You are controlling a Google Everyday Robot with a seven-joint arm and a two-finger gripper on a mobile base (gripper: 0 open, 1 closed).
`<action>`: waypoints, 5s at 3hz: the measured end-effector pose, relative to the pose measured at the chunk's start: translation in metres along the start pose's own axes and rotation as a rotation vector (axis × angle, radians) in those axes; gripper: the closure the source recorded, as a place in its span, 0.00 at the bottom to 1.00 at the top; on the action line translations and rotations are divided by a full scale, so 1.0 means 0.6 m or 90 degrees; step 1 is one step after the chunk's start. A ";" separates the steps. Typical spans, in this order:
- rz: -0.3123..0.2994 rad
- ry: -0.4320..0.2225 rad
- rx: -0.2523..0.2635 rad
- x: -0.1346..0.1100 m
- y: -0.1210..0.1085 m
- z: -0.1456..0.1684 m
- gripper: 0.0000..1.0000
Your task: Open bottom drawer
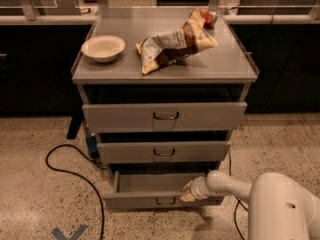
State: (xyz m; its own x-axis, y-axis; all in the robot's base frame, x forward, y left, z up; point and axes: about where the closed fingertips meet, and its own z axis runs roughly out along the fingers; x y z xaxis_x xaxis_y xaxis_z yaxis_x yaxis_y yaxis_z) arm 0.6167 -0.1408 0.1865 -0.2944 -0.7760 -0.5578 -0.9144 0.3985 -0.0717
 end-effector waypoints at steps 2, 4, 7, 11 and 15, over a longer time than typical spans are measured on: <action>0.002 -0.004 0.003 0.020 0.049 -0.017 1.00; -0.002 -0.022 0.001 0.024 0.071 -0.020 1.00; -0.033 -0.049 0.022 0.035 0.130 -0.042 1.00; -0.034 -0.080 0.025 0.067 0.232 -0.067 1.00; -0.034 -0.080 0.025 0.067 0.232 -0.067 0.11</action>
Offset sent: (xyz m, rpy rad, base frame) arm -0.3715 -0.0417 -0.0046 0.0613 -0.0790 -0.0605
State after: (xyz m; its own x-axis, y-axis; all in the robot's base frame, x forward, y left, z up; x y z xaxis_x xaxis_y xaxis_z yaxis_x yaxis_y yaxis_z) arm 0.4666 -0.1363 0.1874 -0.2070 -0.7302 -0.6511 -0.9153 0.3796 -0.1347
